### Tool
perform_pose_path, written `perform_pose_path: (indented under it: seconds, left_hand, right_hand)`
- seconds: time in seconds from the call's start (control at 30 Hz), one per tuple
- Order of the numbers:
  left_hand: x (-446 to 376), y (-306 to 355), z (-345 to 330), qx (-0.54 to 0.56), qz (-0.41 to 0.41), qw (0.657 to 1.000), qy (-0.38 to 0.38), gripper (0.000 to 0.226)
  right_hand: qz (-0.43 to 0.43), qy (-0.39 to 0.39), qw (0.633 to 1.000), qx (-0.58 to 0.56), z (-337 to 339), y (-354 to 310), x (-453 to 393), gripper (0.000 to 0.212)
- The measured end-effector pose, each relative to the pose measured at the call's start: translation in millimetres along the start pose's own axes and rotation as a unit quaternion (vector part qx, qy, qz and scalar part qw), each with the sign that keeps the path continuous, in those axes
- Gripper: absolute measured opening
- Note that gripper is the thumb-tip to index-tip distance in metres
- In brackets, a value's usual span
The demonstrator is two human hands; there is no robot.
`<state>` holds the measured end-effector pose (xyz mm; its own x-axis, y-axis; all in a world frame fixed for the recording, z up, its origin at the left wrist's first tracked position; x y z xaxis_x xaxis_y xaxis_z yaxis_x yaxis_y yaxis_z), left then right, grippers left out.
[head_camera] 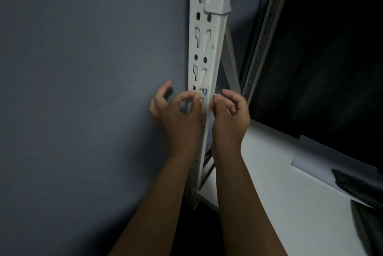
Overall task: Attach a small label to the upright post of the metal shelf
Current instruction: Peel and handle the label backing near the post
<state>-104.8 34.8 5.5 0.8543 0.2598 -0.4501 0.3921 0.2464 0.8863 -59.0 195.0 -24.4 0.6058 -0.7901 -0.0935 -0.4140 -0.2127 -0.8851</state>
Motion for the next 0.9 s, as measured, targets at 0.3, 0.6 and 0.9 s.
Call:
perform_pose_path:
  seconds: [0.3, 0.6, 0.9]
  left_hand:
    - [0.9, 0.6, -2.0, -0.02, 0.016, 1.0, -0.018, 0.02]
    - [2.6, 0.3, 0.3, -0.031, 0.012, 0.999, 0.02, 0.013]
    - [0.8, 1.4, -0.6, -0.041, -0.013, 0.999, 0.031, 0.008]
  right_hand:
    - [0.013, -0.015, 1.0, 0.006, -2.2, -0.9, 2.0, 0.017]
    - [0.012, -0.031, 0.999, 0.0, -1.4, -1.4, 2.3, 0.015]
    - [0.013, -0.037, 0.999, 0.004, -2.5, -4.2, 2.5, 0.017]
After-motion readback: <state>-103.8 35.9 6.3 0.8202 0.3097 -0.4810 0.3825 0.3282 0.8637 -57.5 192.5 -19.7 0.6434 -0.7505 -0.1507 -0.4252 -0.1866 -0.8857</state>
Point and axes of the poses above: each hand's wrist, its own x-axis away from the middle knuckle, its own z-axis out of the back of the hand, y = z × x, the point moved 10 cm from there along -x, towards the middle knuckle, and after that the axes turned 1 degree about y, right-handed, at the moved point
